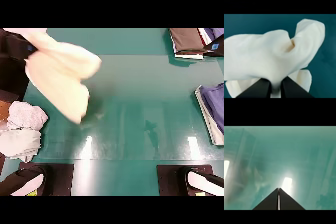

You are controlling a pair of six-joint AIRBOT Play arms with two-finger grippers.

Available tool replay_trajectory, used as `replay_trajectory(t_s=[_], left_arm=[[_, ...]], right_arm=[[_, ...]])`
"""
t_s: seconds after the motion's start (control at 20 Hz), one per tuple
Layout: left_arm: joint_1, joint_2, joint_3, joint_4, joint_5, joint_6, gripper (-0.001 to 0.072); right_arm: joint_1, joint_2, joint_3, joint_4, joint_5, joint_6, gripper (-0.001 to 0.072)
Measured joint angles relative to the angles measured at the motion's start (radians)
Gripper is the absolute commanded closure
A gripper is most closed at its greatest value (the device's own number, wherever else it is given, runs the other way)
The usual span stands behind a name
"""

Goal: Fold the shirts.

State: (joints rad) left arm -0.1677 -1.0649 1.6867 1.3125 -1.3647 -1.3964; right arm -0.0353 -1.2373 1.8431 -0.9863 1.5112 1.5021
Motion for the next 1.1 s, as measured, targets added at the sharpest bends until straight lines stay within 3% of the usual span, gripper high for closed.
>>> replay_trajectory(t_s=[0.2,0.25,0.3,0.35,0.4,0.6,0.8,1.1], left_arm=[[-0.169,-0.051,-0.094,-0.029,0.046,-0.013,0.0677],[-0.196,-0.073,-0.117,-0.039,0.066,-0.014,0.0476],[-0.220,-0.102,-0.138,-0.055,0.086,-0.014,0.0118],[-0.235,-0.131,-0.154,-0.071,0.104,-0.016,0.0046],[-0.246,-0.157,-0.165,-0.084,0.113,-0.017,0.0096],[-0.233,-0.217,-0.186,-0.102,0.166,-0.005,0.0095],[-0.123,-0.265,-0.192,-0.109,0.254,0.004,0.0094],[0.005,-0.483,-0.191,-0.151,0.319,0.036,0.0095]], right_arm=[[0.000,0.000,0.039,0.000,0.003,0.000,0.0695],[0.000,0.000,0.043,0.000,0.010,0.000,0.0695],[0.000,0.000,0.046,-0.001,0.018,0.000,0.0695],[0.000,0.000,0.048,-0.001,0.023,0.000,0.0695],[0.000,0.000,0.050,-0.001,0.029,0.000,0.0695],[0.000,0.000,0.052,-0.002,0.049,0.000,0.0695],[0.000,-0.001,0.053,-0.003,0.066,0.000,0.0695],[0.000,-0.001,0.013,-0.008,0.089,0.000,0.0695]])
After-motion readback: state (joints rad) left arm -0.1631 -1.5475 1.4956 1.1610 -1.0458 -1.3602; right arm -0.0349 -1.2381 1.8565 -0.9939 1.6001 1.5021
